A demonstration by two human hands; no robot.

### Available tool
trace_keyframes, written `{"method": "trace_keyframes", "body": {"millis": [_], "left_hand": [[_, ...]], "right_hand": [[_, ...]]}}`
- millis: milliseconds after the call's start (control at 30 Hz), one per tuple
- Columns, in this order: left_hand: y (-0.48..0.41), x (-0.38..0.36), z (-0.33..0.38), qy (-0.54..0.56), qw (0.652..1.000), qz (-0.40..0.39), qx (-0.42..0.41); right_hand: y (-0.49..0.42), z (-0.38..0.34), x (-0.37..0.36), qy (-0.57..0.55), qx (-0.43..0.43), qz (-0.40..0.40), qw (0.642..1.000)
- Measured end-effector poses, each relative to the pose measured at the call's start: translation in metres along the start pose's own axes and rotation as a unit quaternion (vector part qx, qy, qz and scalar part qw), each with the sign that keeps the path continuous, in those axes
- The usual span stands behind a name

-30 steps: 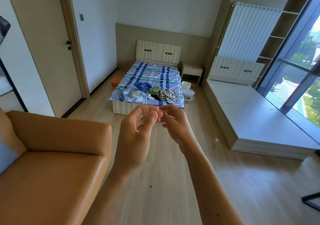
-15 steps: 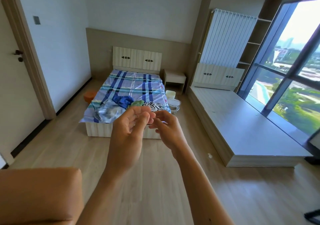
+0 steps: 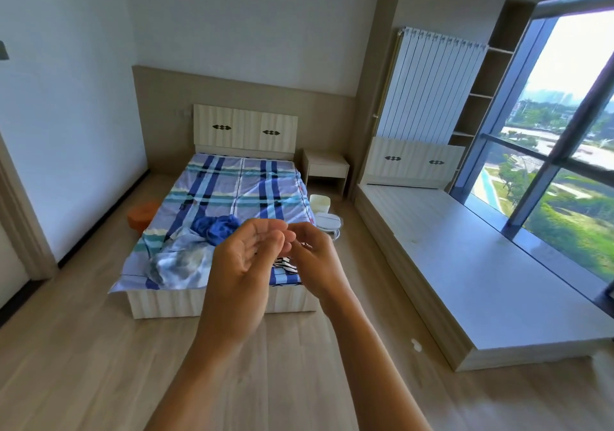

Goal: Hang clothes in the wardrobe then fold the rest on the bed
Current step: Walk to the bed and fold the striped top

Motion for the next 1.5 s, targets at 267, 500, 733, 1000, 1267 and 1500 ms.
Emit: {"method": "trace_keyframes", "body": {"millis": [267,500,733,1000,1267,1500], "left_hand": [[-0.165,-0.014,-0.072,-0.011,1.0,0.01,0.003],[-0.294,-0.015,-0.154,-0.023,0.999,0.022,0.031],[-0.423,-0.036,-0.238,-0.026,0.999,-0.011,0.038],[-0.549,-0.079,-0.33,-0.011,0.995,-0.069,0.078],[-0.624,-0.124,-0.461,-0.021,0.982,-0.067,0.173],[-0.67,-0.178,-0.576,-0.079,0.964,-0.044,0.249]], "right_hand": [[-0.184,0.04,-0.024,0.017,-0.004,-0.02,1.0],[-0.319,0.099,-0.046,-0.01,-0.024,-0.024,0.999],[-0.453,0.158,-0.058,-0.007,-0.037,-0.004,0.999],[-0.583,0.224,-0.025,0.004,-0.078,0.053,0.995],[-0.677,0.345,0.014,-0.018,-0.173,0.064,0.983],[-0.757,0.463,0.051,-0.017,-0.256,0.021,0.966]]}}
Point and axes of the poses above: each hand's wrist, its own y-axis away from the middle knuckle, its own x-axis out of the back of the hand, z = x × y, the point moved 9 cm from there along -y, towards the middle knuckle, and after that the axes turned 14 degrees about -y, right-handed, at the moved point
